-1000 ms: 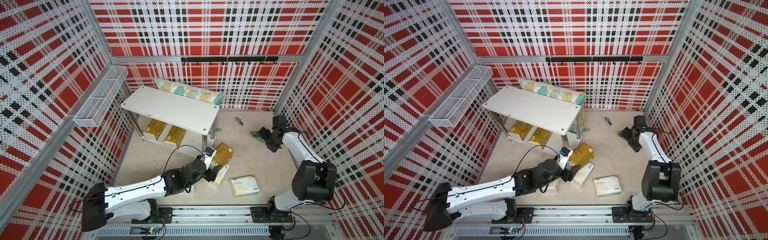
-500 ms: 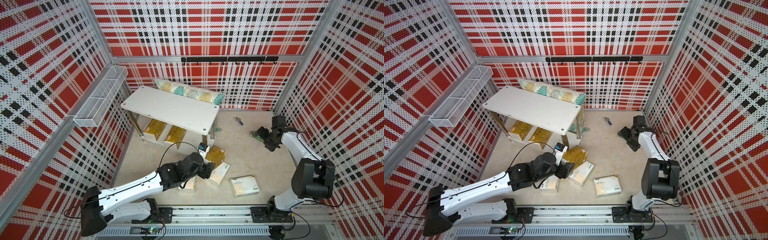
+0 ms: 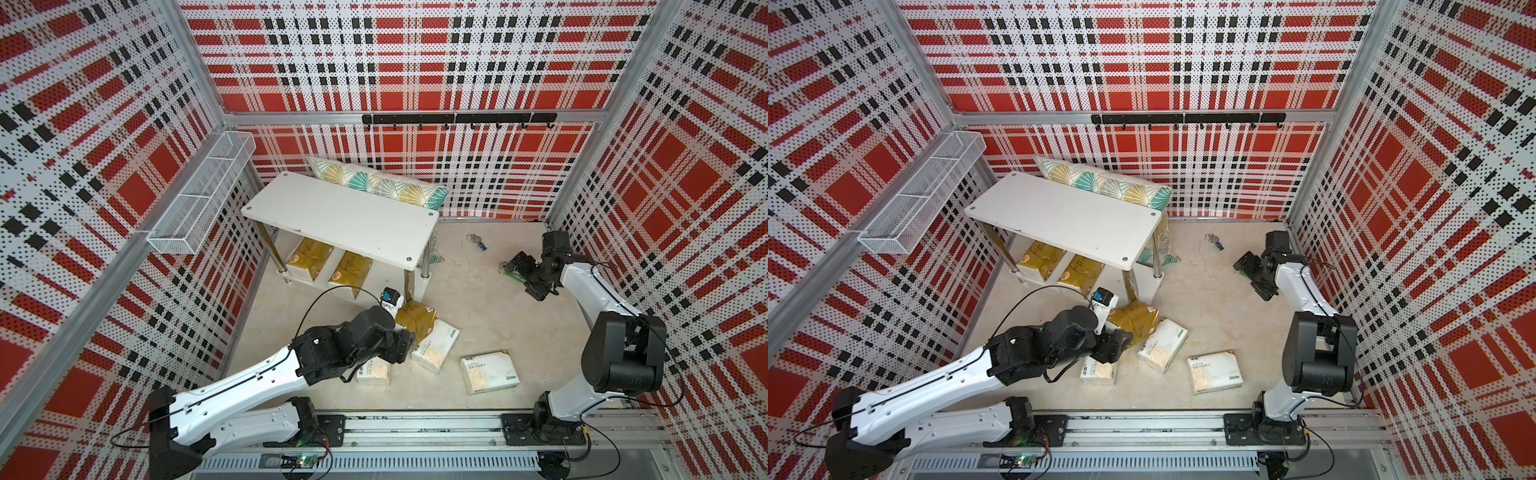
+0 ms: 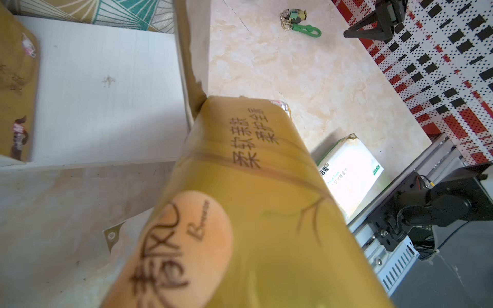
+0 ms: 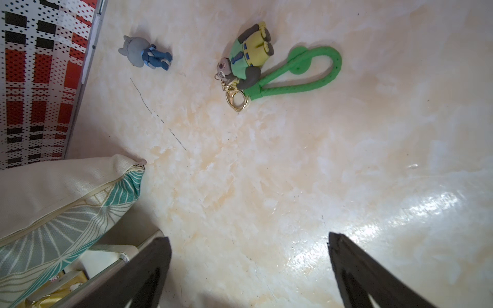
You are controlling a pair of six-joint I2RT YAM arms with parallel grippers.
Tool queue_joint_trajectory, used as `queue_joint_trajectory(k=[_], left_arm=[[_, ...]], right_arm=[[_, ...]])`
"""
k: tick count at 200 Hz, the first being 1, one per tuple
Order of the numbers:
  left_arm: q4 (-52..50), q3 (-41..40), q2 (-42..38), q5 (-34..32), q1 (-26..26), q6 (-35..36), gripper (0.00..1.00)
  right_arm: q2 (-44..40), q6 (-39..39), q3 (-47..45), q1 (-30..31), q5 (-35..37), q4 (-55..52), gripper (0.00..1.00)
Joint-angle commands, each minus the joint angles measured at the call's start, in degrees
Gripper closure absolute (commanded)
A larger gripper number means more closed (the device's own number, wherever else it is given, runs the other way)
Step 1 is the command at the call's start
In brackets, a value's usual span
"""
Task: Place the tissue boxes on the shelf by color
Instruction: Place a box of tissues on the shelf.
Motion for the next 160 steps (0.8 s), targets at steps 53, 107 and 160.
queue_joint_trajectory(k=[53, 107, 160], left_arm=[[-10.4, 3.3, -0.3, -10.4, 2.7, -0.6, 0.26], [-10.0, 1.6, -1.5, -12.6, 7.2, 2.6, 0.27], [-5.1, 2.1, -0.6, -6.0, 15.4, 8.3, 0.27]], right_arm=[[0.6, 1.2, 0.2, 1.0, -2.0, 2.6, 0.00], [0.5, 1.7, -0.4, 2.0, -2.6, 3.6, 0.00], [1.5, 2.6, 0.2, 4.4, -2.5, 4.5, 0.00]])
